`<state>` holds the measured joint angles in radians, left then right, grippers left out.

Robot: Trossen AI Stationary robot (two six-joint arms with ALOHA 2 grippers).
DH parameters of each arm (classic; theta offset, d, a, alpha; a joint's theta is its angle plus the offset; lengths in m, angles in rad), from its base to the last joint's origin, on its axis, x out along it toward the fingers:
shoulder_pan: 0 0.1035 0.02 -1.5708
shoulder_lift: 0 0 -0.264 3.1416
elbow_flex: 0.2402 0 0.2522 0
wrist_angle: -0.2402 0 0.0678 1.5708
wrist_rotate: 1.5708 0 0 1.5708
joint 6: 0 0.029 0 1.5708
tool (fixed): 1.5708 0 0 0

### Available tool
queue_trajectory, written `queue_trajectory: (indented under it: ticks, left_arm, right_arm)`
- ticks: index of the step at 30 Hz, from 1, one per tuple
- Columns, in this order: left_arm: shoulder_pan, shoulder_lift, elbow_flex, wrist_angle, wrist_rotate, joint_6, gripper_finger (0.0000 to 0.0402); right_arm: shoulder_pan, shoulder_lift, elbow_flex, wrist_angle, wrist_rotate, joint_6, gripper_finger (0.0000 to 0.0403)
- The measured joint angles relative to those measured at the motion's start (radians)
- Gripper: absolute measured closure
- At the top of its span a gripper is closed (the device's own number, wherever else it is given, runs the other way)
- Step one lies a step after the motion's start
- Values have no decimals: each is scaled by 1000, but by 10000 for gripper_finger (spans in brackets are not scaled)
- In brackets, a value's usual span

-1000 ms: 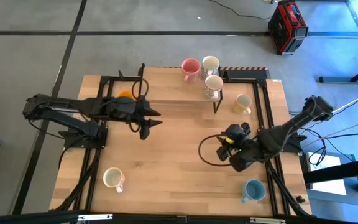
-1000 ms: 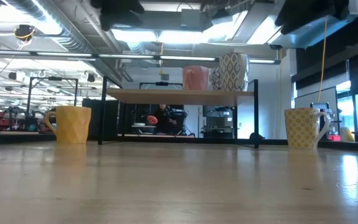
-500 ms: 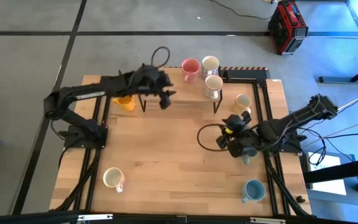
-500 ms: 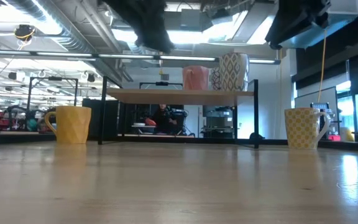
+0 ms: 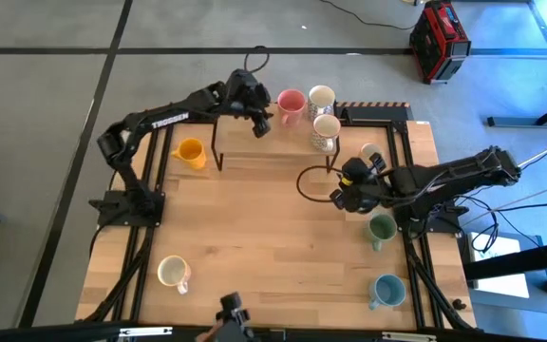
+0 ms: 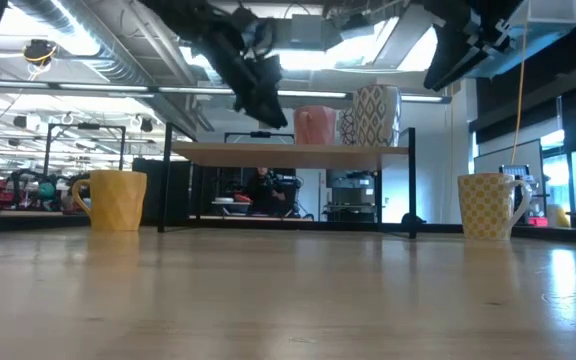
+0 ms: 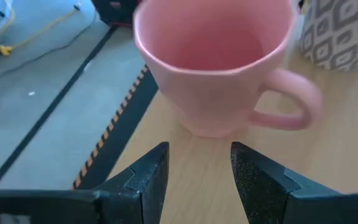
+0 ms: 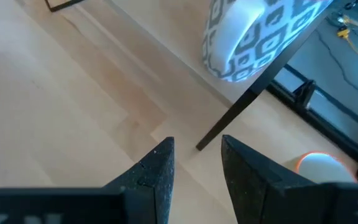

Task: Place coffee mugs
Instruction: Put the pink mug on the shelf

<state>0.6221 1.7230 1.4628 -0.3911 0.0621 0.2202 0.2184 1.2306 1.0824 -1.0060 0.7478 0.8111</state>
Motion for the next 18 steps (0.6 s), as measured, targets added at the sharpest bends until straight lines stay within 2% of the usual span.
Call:
queue_trajectory:
  ticks: [18]
  left_arm:
    - [-9,61,1,95,59,-22,234]
  right_arm:
    - [-3,-3,0,-17,-25,-26,281]
